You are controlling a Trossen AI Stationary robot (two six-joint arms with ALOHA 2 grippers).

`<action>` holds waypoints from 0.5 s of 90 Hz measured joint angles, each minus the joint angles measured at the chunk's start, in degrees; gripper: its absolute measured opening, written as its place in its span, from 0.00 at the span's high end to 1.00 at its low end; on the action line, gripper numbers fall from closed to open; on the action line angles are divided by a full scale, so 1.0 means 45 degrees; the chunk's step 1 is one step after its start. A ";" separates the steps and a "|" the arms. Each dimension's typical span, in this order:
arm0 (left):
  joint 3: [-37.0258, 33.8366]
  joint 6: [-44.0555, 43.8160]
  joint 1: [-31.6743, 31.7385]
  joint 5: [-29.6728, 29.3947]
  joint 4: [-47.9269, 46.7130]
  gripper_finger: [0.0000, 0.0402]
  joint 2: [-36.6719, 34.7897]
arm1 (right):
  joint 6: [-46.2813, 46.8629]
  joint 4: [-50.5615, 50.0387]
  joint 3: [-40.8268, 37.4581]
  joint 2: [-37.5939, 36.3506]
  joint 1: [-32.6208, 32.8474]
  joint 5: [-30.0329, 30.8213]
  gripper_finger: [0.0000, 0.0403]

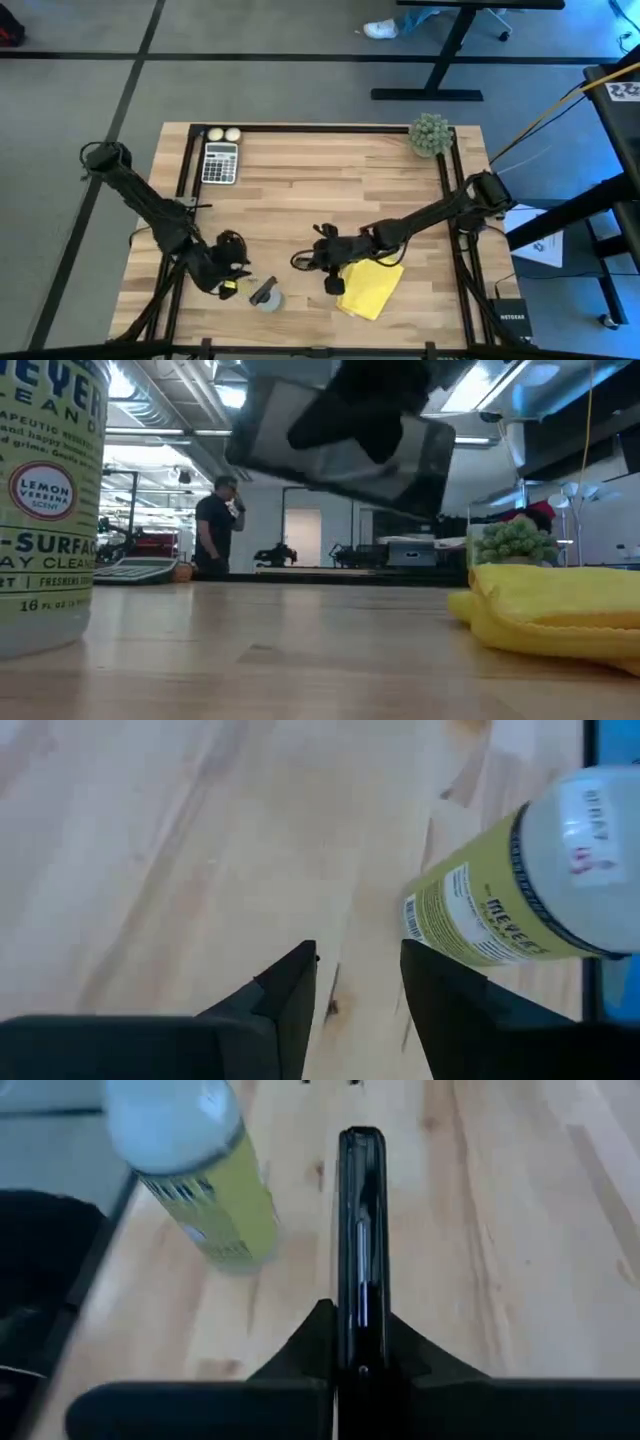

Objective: Apply microfiber cloth
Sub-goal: Spray the front of the black cellphone with green spray bottle

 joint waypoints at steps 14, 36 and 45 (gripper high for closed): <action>-0.0552 0.0035 -0.0425 -0.0439 0.0788 0.67 0.0147 | 0.0274 0.2984 -0.0005 0.1071 0.1206 -0.0305 0.98; -0.1692 0.0872 -0.0428 -0.0390 0.5149 0.67 0.1251 | 0.0513 0.4324 0.0886 0.2589 0.1091 0.0417 0.98; -0.1705 0.1074 -0.0485 -0.0341 0.5813 0.67 0.1757 | 0.0461 0.3664 0.1420 0.2722 0.1019 0.0427 0.98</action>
